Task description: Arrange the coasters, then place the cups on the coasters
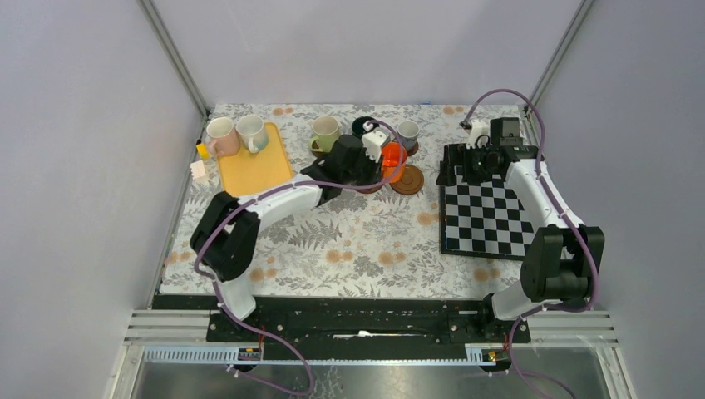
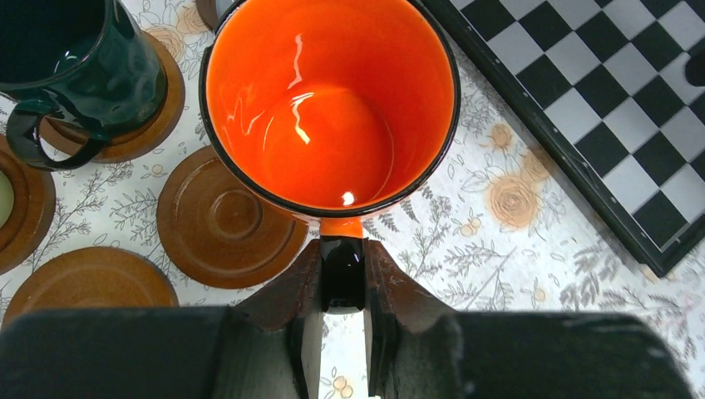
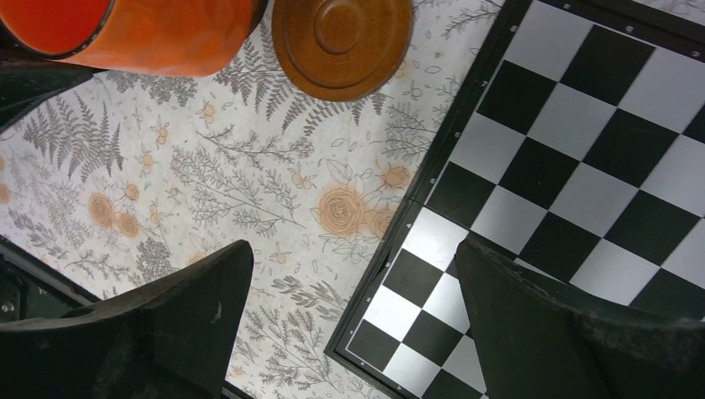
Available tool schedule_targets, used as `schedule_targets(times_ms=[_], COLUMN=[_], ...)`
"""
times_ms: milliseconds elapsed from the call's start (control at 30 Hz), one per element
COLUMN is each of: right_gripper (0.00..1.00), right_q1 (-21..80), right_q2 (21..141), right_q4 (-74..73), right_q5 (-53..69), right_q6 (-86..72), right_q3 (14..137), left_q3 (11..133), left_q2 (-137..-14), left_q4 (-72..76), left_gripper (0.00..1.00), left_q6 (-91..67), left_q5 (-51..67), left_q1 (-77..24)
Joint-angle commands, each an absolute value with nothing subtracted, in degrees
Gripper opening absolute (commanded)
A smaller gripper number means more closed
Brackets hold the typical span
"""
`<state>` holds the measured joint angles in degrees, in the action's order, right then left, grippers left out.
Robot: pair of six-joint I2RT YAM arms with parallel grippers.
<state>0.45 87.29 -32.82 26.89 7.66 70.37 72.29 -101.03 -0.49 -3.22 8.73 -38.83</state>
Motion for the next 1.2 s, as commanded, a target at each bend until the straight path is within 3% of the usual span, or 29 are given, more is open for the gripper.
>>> schedule_targets(times_ms=[0,567,1167], right_gripper=[0.98,0.98,0.98], right_q1=[-2.1,-3.6,-3.6], right_q2=[86.7,86.6,87.0], right_q4=[-33.0,-30.8,-30.6], right_q5=[24.1,25.9,26.7], right_q6=[7.1,5.1,5.5], right_q3=[72.6,71.6,71.5], left_q3=[75.3,80.6,82.4], left_q2=[-102.3,-113.2,-116.9], left_q4=[14.3,19.3,18.5], left_gripper=[0.0,0.0,0.0], left_q6=[-4.9,-8.6,-8.4], left_q5=[0.3,-0.3,-0.4], left_q1=[-41.3,-42.9,-44.4])
